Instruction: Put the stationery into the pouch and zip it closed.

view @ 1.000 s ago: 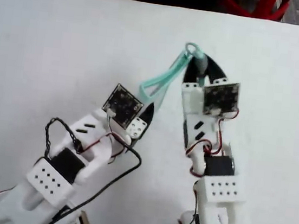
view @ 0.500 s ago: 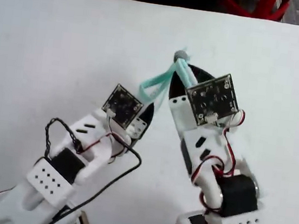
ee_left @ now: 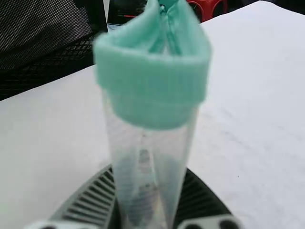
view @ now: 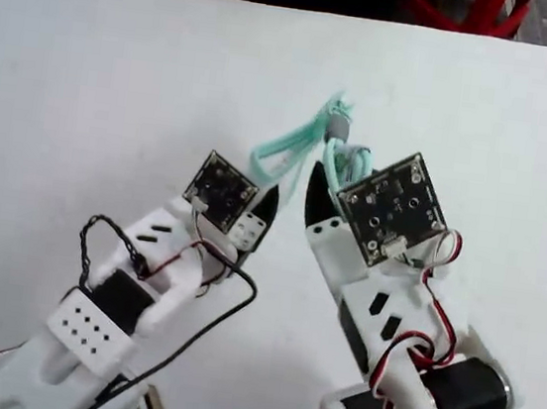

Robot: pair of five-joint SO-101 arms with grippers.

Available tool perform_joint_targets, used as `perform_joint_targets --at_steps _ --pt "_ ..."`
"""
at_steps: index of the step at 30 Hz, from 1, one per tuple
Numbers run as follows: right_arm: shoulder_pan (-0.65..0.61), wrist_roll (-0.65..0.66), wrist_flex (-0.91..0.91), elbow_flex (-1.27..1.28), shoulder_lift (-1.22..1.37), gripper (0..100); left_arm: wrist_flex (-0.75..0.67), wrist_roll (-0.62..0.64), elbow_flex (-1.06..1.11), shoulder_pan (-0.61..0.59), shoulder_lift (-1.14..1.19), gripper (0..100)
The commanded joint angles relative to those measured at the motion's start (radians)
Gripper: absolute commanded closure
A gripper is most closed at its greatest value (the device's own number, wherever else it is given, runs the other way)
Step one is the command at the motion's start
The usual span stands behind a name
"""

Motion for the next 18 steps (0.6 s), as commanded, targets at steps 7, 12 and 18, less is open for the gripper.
perform_joint_targets --at_steps 7,12,18 --pt "-0.196 0.048 0.179 -0.097 0.01 98.1 -0.005 -0.002 0.0 -0.008 0.01 98" --pt "-0.217 0.052 0.254 -0.295 0.177 98.1 -0.005 0.0 0.0 -0.012 0.01 98" --pt "-0.225 0.057 0.437 -0.703 0.367 98.1 -0.006 -0.002 0.0 -0.012 0.008 98"
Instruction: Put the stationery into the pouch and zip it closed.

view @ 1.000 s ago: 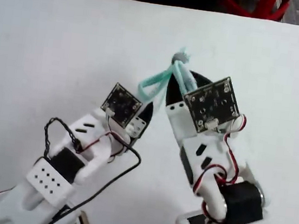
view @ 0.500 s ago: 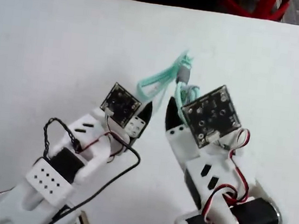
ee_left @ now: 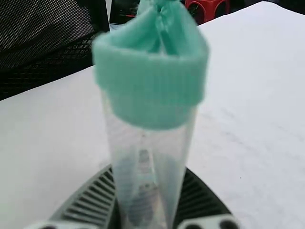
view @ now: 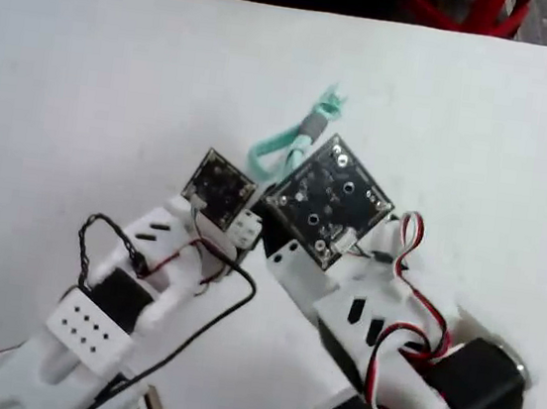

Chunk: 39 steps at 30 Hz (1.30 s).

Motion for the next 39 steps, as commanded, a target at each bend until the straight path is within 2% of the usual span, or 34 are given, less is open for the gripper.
perform_joint_targets --at_steps 1,4,12,16,18,20,23,26,28,32,39 --pt "-0.008 0.025 0.079 -0.273 0.076 98.1 -0.006 -0.002 0.002 -0.005 0.008 98" --pt "-0.007 0.029 0.079 -0.333 0.088 98.1 -0.028 -0.002 0.002 -0.005 0.015 98" --pt "-0.073 0.035 0.076 -0.169 0.082 98.1 -0.126 0.002 0.037 -0.074 0.016 98" --pt "0.071 0.037 0.056 -0.164 0.088 97.6 -0.124 0.003 0.04 -0.073 0.015 98" --pt "0.163 0.035 0.03 -0.146 0.094 92.0 -0.124 0.003 0.04 -0.073 0.015 98" --pt "0.226 0.035 -0.005 -0.103 0.102 81.1 -0.124 0.003 0.04 -0.073 0.015 98" --pt "0.2 0.037 -0.076 -0.012 0.108 68.6 -0.124 0.005 0.04 -0.071 0.015 98" --pt "0.122 0.038 -0.203 0.115 0.101 69.7 -0.124 0.005 0.04 -0.071 0.015 98" --pt "0.09 0.094 -0.3 0.206 0.107 70.7 -0.124 0.005 0.04 -0.071 0.015 98" --pt "0.099 0.192 -0.49 0.361 0.096 70.7 -0.106 0.005 0.04 -0.067 0.015 98" --pt "0.12 0.218 -0.524 0.353 0.087 70.7 -0.091 0.0 0.04 -0.022 0.015 98"
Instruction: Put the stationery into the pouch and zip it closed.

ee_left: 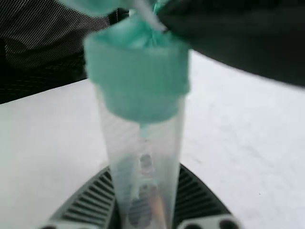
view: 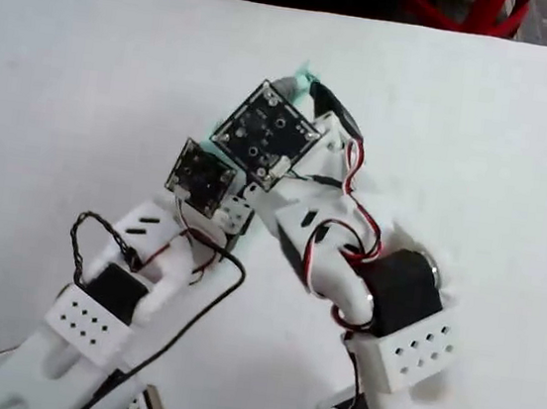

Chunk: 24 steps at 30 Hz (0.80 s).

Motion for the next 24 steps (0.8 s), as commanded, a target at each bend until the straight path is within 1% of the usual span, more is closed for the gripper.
perform_joint_targets --at_steps 1,4,7,13,17,19,21,24 --pt "0.025 0.052 -0.025 -0.021 -0.015 70.7 0.012 -0.008 0.0 0.041 0.012 98" --pt "0.031 0.1 -0.033 -0.021 -0.027 70.7 0.014 -0.008 0.0 0.042 0.01 98" --pt "0.031 0.106 -0.033 -0.02 -0.008 70.7 0.014 -0.008 0.0 0.047 0.012 98" --pt "0.031 0.109 -0.087 -0.028 0.122 70.7 0.015 -0.008 0.0 0.047 0.01 98" --pt "0.033 0.172 -0.114 -0.029 0.202 70.8 0.032 -0.008 0.0 0.051 0.005 98" --pt "0.042 0.169 -0.11 -0.052 0.2 70.9 0.035 -0.009 0.0 0.064 0.005 98" --pt "0.085 0.138 -0.117 -0.095 0.179 73.7 0.035 -0.009 0.0 0.065 0.005 98" --pt "0.202 -0.017 -0.117 -0.192 0.143 80.0 0.035 -0.009 0.0 0.065 0.004 98"
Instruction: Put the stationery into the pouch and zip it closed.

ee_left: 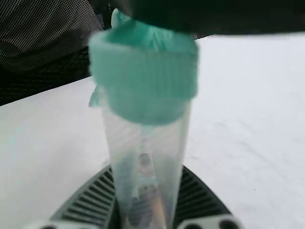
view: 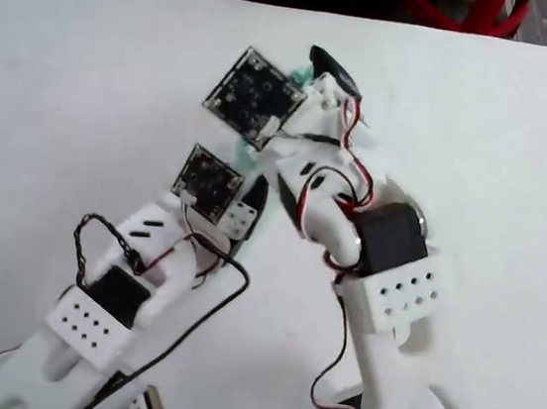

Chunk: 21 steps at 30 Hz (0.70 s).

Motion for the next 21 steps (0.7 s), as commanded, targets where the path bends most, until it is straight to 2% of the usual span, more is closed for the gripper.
perform_joint_targets --at_steps 1,6,9,17,21 --pt "0.143 -0.192 -0.013 -0.1 -0.041 81.7 0.018 -0.003 0.0 0.042 0.005 98" --pt "0.341 -0.608 0.045 -0.08 -0.016 82.5 0.018 -0.003 0.002 0.042 0.005 98" --pt "0.38 -0.755 0.067 -0.084 -0.005 82.4 0.041 -0.003 0.0 0.042 0.005 98" --pt "0.196 -0.747 0.09 -0.129 0.002 72.8 0.092 -0.009 -0.005 0.136 0.005 98" --pt "0.159 -0.623 0.251 -0.206 0.005 74.3 0.121 -0.143 -0.002 0.236 0.005 98"
